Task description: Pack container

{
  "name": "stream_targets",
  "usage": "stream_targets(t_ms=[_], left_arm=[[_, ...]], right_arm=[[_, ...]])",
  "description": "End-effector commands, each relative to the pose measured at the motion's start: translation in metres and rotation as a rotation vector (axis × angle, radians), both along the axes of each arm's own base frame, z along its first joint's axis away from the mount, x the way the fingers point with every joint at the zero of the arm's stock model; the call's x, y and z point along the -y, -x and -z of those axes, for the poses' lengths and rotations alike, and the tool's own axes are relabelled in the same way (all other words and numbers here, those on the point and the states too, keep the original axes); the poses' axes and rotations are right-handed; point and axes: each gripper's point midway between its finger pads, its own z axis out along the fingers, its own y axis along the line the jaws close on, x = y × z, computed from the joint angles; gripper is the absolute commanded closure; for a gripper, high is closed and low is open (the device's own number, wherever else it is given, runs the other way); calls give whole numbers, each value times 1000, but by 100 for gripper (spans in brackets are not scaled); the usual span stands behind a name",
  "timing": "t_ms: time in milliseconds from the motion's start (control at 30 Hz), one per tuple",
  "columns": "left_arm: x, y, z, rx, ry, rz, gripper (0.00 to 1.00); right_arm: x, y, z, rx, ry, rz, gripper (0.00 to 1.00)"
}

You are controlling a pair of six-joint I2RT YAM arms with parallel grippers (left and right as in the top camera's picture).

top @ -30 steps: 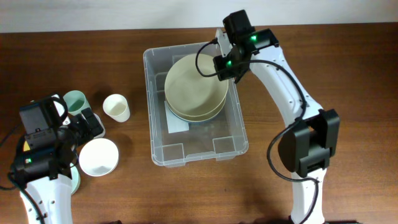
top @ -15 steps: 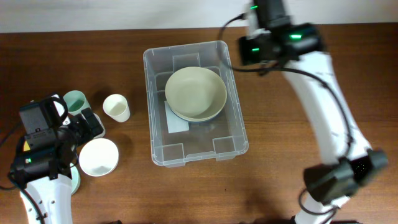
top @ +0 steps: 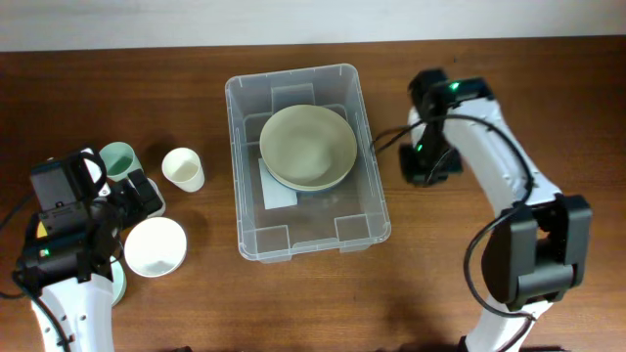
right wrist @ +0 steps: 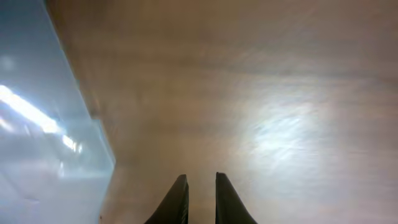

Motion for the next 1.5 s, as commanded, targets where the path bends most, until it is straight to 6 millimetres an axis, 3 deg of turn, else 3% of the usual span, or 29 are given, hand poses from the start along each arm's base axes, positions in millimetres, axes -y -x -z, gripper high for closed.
stream_targets(t_ms=[0, 133, 300, 433, 533, 600, 667, 700, 733, 800, 833, 900, 1167, 1333, 1467], left_arm=[[-1, -3, -8, 28, 8, -8, 1], [-1, -2, -8, 27, 8, -8, 1], [-1, -3, -8, 27, 8, -8, 1], [-1, -2, -8, 27, 8, -8, 1], [-1, -2, -8, 27, 8, -8, 1], [-1, -2, -8, 27, 8, -8, 0], [-1, -2, -8, 27, 8, -8, 1], [-1, -2, -8, 27, 8, -8, 1], [-1, -2, -8, 28, 8, -8, 1], [-1, -2, -8, 27, 8, -8, 1], [-1, -2, -8, 27, 8, -8, 1], [-1, -2, -8, 27, 8, -8, 1], [-1, -3, -9, 31, 7, -8, 1], [-1, -3, -9, 30, 7, -8, 1], [-1, -3, -9, 30, 7, -8, 1]], right_arm=[[-43, 26, 7, -74, -145, -122, 89], [-79, 44, 6, -108, -230, -219, 89], [-93, 46, 6, -95, -234, -263, 89], [-78, 29, 8, -42, -196, -223, 89], [-38, 0, -1, 42, -54, -116, 89], [-7, -39, -42, 204, 17, -61, 89], [-6, -57, -74, 310, 5, -82, 89], [-15, -71, -104, 407, -27, -145, 89], [-22, -75, -116, 442, -50, -190, 89], [-56, -77, -143, 512, -141, -344, 90], [-66, -73, -145, 512, -167, -380, 92], [-93, -54, -140, 461, -222, -480, 96], [-145, -4, -113, 321, -246, -685, 96], [-158, 7, -94, 263, -246, -725, 96], [-153, 18, -72, 195, -234, -722, 96]])
